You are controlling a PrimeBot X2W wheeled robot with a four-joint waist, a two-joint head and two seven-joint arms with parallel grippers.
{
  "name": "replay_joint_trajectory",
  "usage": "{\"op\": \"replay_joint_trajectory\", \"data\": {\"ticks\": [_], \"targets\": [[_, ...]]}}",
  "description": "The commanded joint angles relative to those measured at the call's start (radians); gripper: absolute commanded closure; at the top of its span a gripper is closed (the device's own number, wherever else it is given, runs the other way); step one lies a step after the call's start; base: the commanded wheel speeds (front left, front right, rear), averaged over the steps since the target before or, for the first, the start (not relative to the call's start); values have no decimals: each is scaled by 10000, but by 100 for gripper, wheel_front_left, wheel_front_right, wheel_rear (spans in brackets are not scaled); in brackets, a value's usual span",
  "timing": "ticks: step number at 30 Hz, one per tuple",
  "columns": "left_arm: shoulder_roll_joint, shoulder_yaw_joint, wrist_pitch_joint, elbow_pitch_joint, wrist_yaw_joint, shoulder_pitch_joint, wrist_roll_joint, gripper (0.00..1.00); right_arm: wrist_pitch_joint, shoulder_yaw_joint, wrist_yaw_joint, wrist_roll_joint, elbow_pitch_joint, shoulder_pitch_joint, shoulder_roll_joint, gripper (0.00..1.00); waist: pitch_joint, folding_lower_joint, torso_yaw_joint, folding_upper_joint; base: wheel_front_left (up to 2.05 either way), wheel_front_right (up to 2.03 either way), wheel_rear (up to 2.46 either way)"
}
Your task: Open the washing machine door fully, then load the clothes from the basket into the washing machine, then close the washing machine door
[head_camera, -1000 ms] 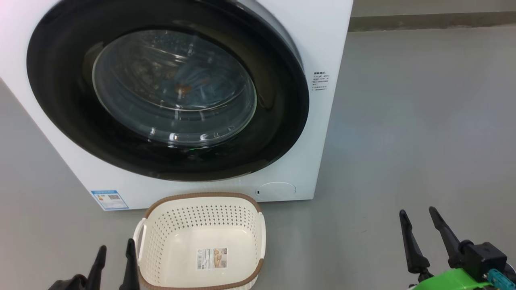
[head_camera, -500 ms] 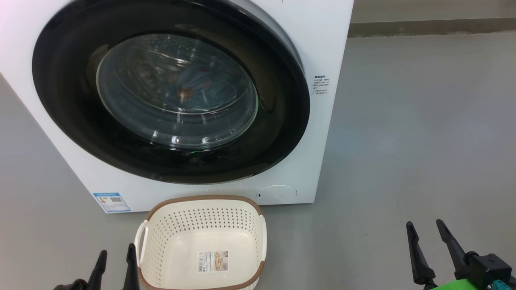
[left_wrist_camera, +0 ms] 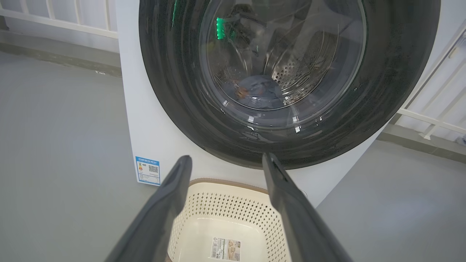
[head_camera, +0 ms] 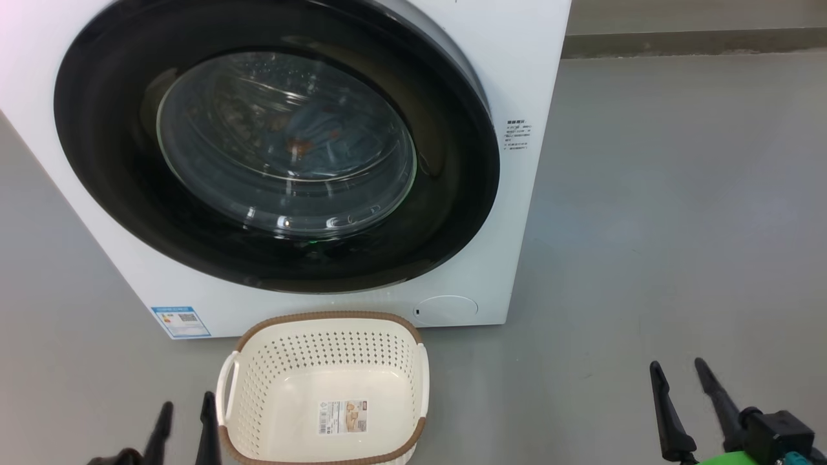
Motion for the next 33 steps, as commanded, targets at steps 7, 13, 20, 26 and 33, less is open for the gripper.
{"op": "replay_joint_trajectory", "data": {"ticks": [7,13,20,26,33], "targets": [[-132,-29,155,369,-1,120,-346,100,145,-37,0,385,552,-58,94,100,1,4,-14,0,0,0,0],[-117,26,327,282,-2,85,-947,100,315,-12,-3,1098,546,-114,85,100,-8,9,-48,0,0,0,0],[-101,85,523,203,-4,9,-1650,100,506,16,-6,1927,557,-210,74,100,17,0,-84,0,0,0,0],[-86,137,694,135,-5,-51,-2253,100,679,31,-9,2636,570,-290,65,100,24,0,-114,0,0,0,0],[-72,191,866,69,-7,-112,-2855,100,855,43,-12,3345,584,-371,55,100,30,0,-145,0,0,0,0]]}}
